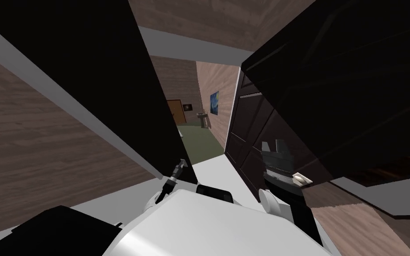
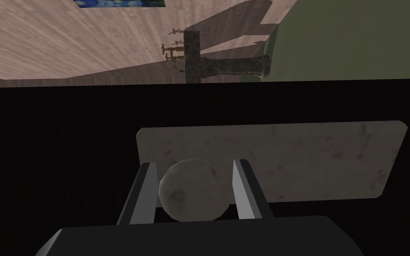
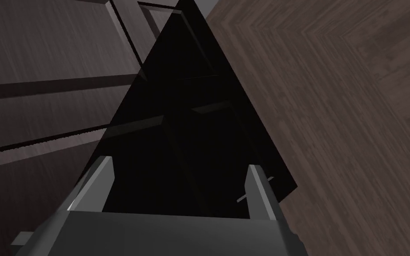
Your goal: Pull the door open
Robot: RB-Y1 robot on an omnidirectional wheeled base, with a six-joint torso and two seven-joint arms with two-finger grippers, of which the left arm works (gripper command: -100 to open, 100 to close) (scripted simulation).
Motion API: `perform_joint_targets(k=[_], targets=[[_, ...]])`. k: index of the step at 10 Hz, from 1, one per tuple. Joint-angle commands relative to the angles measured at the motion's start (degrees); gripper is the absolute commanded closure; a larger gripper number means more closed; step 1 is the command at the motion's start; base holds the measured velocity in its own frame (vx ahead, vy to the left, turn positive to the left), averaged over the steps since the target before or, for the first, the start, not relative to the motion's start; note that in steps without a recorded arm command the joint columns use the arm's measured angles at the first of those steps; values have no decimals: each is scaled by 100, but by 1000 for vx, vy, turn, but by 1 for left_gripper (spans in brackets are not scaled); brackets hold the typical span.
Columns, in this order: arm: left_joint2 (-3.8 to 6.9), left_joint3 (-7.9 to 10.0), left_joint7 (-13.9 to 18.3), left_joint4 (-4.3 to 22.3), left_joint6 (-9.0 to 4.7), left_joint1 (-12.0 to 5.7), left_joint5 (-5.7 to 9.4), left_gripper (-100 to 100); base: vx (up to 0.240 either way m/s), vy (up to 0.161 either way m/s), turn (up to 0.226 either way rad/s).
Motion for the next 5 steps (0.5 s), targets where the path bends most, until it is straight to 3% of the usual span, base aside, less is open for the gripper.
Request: perform_joint_targets(k=[1, 5], targets=[[-55, -24, -69, -70, 165, -58, 27, 100, -218, 68, -162], [-216, -72, -248, 350, 435, -729, 144, 100, -217, 88, -162]])
